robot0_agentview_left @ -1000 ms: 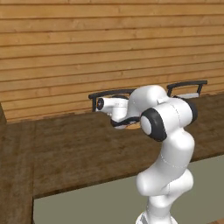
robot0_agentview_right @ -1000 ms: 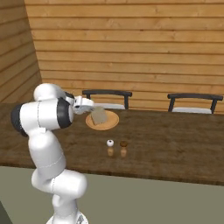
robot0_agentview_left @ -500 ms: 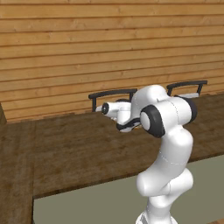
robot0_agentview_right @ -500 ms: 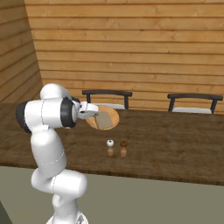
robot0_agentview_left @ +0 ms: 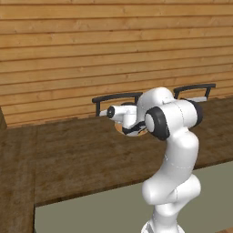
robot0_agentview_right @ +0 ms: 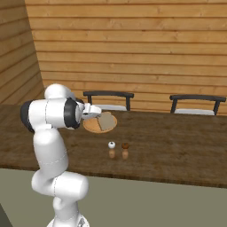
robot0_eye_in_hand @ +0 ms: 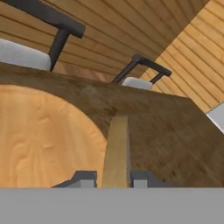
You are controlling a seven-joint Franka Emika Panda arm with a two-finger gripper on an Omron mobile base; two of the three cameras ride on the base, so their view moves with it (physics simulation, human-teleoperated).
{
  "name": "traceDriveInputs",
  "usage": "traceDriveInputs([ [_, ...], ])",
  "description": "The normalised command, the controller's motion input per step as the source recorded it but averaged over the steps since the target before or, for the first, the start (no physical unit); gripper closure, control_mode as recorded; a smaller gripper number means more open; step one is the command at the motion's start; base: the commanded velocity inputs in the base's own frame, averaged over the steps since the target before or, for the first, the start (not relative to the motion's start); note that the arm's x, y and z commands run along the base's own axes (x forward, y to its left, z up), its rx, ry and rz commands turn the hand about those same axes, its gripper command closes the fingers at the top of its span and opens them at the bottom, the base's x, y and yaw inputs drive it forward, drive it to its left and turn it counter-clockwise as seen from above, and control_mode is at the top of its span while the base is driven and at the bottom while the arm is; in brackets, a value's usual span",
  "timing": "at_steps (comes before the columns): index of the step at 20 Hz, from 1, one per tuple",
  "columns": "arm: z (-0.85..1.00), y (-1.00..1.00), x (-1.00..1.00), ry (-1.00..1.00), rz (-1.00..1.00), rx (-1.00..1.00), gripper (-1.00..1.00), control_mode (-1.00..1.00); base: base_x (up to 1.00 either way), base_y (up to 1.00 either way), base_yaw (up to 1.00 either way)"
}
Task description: Start the toaster. Once the lever pops up, take the bread to the plate on the dining counter.
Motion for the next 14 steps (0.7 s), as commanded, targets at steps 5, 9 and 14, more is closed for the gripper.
traceDriveInputs([
  [5,0.00,0.00,0.43,0.00,0.00,0.01,-1.00,-1.00,0.00,0.00,0.00],
  [9,0.00,0.05,0.42,0.00,0.00,0.00,-1.00,-1.00,0.00,0.00,0.00],
  [14,0.02,0.28,0.18,-0.02,0.00,0.01,-1.00,-1.00,0.00,0.00,0.00],
])
